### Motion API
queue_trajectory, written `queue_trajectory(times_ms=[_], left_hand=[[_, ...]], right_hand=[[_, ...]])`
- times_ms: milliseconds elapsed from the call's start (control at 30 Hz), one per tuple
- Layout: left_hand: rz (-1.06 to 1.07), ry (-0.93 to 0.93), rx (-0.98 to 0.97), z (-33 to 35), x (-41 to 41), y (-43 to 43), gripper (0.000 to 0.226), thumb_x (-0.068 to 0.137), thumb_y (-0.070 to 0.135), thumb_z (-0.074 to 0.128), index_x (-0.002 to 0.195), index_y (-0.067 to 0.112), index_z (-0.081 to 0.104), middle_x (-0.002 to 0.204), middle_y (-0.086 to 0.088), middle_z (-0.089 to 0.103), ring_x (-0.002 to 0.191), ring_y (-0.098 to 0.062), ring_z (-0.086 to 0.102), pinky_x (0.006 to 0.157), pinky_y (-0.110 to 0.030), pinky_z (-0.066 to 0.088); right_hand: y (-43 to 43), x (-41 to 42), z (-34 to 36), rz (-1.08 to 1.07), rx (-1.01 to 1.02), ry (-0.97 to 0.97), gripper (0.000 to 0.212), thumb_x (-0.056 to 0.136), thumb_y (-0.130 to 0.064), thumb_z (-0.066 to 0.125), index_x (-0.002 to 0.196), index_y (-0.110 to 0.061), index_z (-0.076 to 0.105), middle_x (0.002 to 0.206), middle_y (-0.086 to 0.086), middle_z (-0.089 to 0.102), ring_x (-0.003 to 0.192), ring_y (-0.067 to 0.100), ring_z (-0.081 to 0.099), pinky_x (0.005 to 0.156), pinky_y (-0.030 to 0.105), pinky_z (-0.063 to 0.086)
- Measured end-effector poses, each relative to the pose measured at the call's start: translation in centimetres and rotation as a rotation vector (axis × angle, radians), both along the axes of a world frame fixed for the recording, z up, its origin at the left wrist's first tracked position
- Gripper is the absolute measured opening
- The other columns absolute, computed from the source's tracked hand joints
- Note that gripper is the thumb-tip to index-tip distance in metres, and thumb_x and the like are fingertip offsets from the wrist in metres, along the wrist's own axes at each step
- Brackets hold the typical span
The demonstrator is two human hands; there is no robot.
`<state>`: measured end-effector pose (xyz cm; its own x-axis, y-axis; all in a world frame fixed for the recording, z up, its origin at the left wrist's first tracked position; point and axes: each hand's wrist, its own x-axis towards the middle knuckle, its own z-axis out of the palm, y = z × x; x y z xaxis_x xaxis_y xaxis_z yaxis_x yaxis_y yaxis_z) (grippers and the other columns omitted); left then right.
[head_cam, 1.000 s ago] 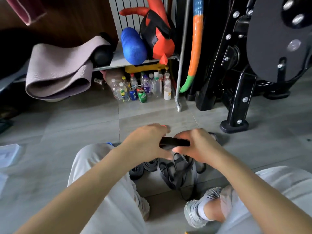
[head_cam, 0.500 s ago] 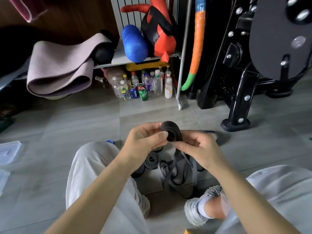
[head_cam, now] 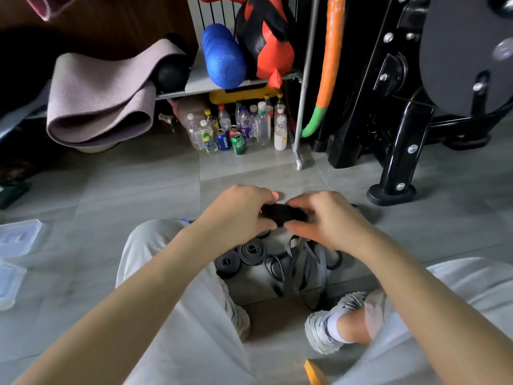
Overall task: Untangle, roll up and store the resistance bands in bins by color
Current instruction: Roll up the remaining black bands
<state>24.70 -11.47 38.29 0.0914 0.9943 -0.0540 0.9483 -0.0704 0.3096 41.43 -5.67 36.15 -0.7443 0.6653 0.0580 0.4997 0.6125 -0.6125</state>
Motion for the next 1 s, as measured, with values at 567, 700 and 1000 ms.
queue_trajectory(times_ms=[567,700,1000], left_hand=[[0.358,-1.171,0.016,-3.3,2.1,-1.3,0.03,0.076,0.003,0.071,0.094,0.026,0.065,0.091,0.003,0.07,0.078,-0.006,0.067,0.075,-0.021,0.056],[0.1,-0.41,0.041,-1.0,0.5,-0.8,0.037,0.077,0.023,0.075,0.112,0.031,0.064,0.093,0.027,0.057,0.083,0.002,0.057,0.074,-0.013,0.044],[0.285,-0.963,0.172,-0.1,-0.5,-0.2,0.032,0.077,-0.002,0.071,0.088,0.028,0.066,0.073,0.016,0.071,0.071,-0.002,0.067,0.069,-0.015,0.053]], right_hand=[[-1.3,1.4,-1.4,-0.171,-0.343,0.552,0.028,0.08,-0.009,0.071,0.089,-0.035,0.067,0.075,-0.027,0.069,0.073,-0.008,0.063,0.068,0.007,0.044],[-0.8,1.2,-1.2,-0.099,-0.14,0.274,0.028,0.081,-0.018,0.073,0.087,-0.043,0.062,0.067,-0.028,0.06,0.069,-0.013,0.057,0.063,0.007,0.041],[-0.2,0.2,-0.3,-0.175,-0.363,0.528,0.024,0.07,-0.023,0.078,0.078,-0.043,0.068,0.083,-0.01,0.074,0.08,0.009,0.07,0.078,0.027,0.056]])
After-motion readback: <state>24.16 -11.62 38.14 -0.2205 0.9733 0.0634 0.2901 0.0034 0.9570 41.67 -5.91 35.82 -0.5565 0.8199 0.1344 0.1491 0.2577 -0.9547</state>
